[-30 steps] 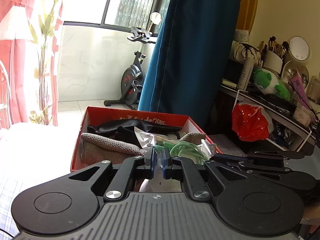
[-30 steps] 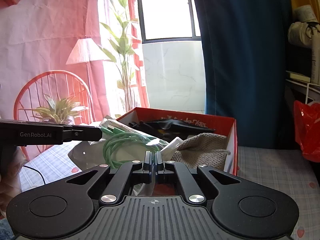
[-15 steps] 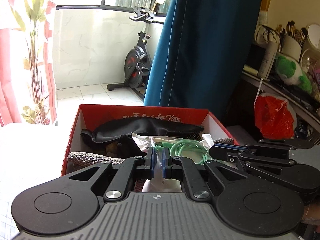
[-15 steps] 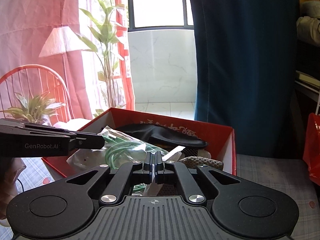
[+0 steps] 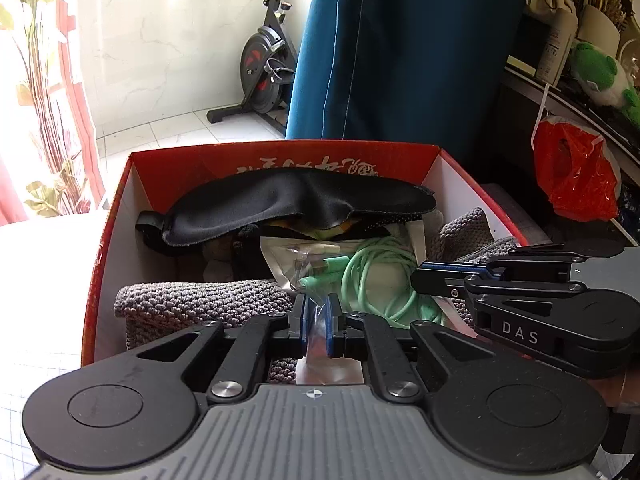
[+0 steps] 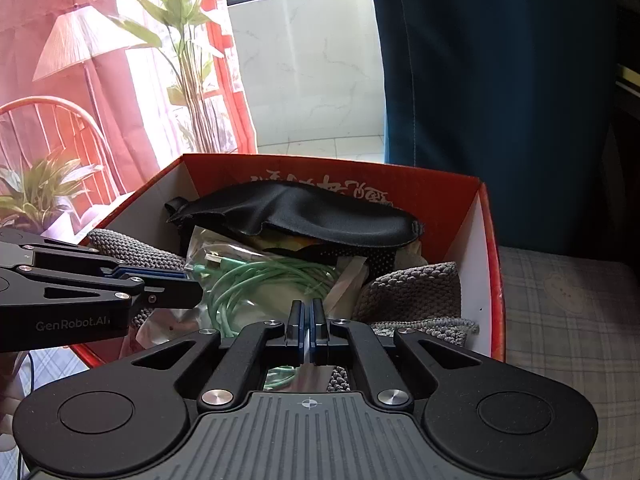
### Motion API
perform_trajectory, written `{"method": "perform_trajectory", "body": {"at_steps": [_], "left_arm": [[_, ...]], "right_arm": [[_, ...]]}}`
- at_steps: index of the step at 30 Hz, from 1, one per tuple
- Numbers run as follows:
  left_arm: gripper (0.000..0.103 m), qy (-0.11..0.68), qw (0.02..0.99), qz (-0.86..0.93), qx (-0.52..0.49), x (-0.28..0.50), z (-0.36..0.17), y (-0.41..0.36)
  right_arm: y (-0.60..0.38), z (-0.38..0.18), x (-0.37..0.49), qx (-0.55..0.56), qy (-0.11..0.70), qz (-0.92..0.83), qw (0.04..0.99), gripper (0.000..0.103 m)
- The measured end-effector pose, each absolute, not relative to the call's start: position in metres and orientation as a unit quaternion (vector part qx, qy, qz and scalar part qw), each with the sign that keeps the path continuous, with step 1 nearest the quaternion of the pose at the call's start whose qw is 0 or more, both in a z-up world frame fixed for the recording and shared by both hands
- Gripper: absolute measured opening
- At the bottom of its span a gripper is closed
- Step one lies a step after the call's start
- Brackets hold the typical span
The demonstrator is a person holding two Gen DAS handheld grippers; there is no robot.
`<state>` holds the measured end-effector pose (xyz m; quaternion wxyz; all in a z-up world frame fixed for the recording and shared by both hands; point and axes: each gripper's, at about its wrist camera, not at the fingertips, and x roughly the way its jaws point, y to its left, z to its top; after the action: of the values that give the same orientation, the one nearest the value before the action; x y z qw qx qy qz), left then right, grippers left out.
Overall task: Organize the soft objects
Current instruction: 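Open both grippers to release the bag in the box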
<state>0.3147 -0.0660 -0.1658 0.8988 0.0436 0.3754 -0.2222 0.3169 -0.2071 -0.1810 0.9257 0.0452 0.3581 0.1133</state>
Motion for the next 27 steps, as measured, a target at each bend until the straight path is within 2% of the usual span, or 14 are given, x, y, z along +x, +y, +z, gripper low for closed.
{"method": "perform_trajectory", "body": {"at_steps": [7, 8, 10, 11, 12, 15, 17, 18, 20, 22, 24, 25, 27], "left_arm": [[0.011, 0.369, 0.903, -0.216, 0.045, 0.307, -0.161, -0.065], [0.015, 0.365, 0.904, -0.217, 0.049, 0.303, -0.158, -0.064], [0.035, 0.355, 0.907, -0.220, 0.059, 0.294, -0.152, -0.063], [0.056, 0.346, 0.909, -0.222, 0.064, 0.288, -0.148, -0.062], [0.073, 0.334, 0.914, -0.220, 0.071, 0.281, -0.145, -0.061], [0.092, 0.304, 0.926, -0.209, 0.085, 0.260, -0.133, -0.056], [0.099, 0.290, 0.932, -0.200, 0.087, 0.249, -0.124, -0.053], [0.100, 0.281, 0.936, -0.193, 0.086, 0.243, -0.117, -0.052], [0.103, 0.269, 0.941, -0.184, 0.087, 0.232, -0.108, -0.049], [0.103, 0.253, 0.948, -0.172, 0.090, 0.221, -0.096, -0.048], [0.103, 0.236, 0.953, -0.168, 0.086, 0.207, -0.085, -0.044], [0.103, 0.229, 0.956, -0.166, 0.082, 0.200, -0.079, -0.041], [0.103, 0.215, 0.961, -0.157, 0.075, 0.186, -0.069, -0.035]], "right_arm": [[-0.203, -0.178, 0.311, 0.044, 0.354, 0.109, 0.928, 0.001], [-0.202, -0.176, 0.308, 0.039, 0.350, 0.107, 0.930, 0.001], [-0.204, -0.169, 0.301, 0.038, 0.337, 0.103, 0.935, 0.007], [-0.206, -0.165, 0.297, 0.042, 0.330, 0.101, 0.938, 0.010], [-0.207, -0.160, 0.293, 0.045, 0.322, 0.097, 0.941, 0.017], [-0.214, -0.147, 0.281, 0.054, 0.306, 0.088, 0.946, 0.033], [-0.220, -0.138, 0.271, 0.057, 0.296, 0.080, 0.950, 0.051], [-0.222, -0.133, 0.266, 0.059, 0.289, 0.075, 0.952, 0.061], [-0.226, -0.123, 0.255, 0.062, 0.276, 0.071, 0.956, 0.070], [-0.229, -0.112, 0.243, 0.064, 0.264, 0.067, 0.960, 0.087], [-0.230, -0.101, 0.229, 0.068, 0.247, 0.066, 0.964, 0.098], [-0.230, -0.094, 0.220, 0.069, 0.238, 0.067, 0.967, 0.103], [-0.231, -0.082, 0.206, 0.072, 0.224, 0.067, 0.970, 0.102]]}}
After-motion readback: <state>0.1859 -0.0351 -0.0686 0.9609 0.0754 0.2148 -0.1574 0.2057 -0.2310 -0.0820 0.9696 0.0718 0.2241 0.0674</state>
